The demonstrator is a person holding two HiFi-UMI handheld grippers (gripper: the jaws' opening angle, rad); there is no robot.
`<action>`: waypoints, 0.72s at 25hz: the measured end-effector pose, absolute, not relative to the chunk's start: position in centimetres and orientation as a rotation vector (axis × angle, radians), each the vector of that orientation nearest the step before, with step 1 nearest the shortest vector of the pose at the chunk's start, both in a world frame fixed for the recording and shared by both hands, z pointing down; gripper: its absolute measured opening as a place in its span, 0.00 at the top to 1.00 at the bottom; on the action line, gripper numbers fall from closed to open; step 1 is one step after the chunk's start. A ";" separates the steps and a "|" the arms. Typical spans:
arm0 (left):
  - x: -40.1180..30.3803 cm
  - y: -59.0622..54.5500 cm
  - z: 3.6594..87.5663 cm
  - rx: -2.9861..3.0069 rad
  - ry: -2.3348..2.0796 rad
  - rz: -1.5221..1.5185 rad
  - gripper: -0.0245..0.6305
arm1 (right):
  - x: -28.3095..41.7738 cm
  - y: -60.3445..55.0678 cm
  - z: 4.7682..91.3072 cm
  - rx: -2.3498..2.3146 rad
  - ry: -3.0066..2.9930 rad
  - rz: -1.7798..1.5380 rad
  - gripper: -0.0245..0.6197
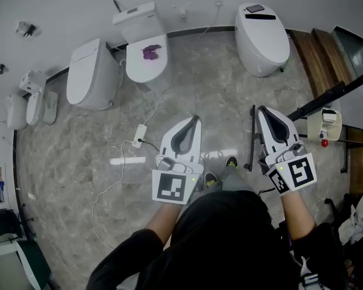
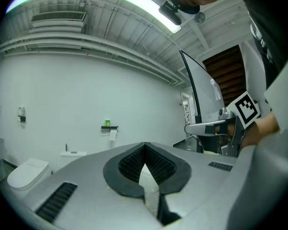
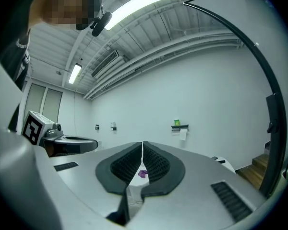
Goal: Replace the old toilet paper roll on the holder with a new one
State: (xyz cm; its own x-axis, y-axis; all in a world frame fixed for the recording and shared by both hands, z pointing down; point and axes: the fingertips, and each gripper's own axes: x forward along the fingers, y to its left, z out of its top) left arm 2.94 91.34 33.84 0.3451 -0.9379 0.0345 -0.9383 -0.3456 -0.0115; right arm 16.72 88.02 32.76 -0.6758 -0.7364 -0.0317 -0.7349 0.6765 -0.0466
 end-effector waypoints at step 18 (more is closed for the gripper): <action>2.1 62.3 33.3 2.594 -1.814 0.120 0.94 | 14.6 57.5 32.0 -1.209 2.752 0.083 0.93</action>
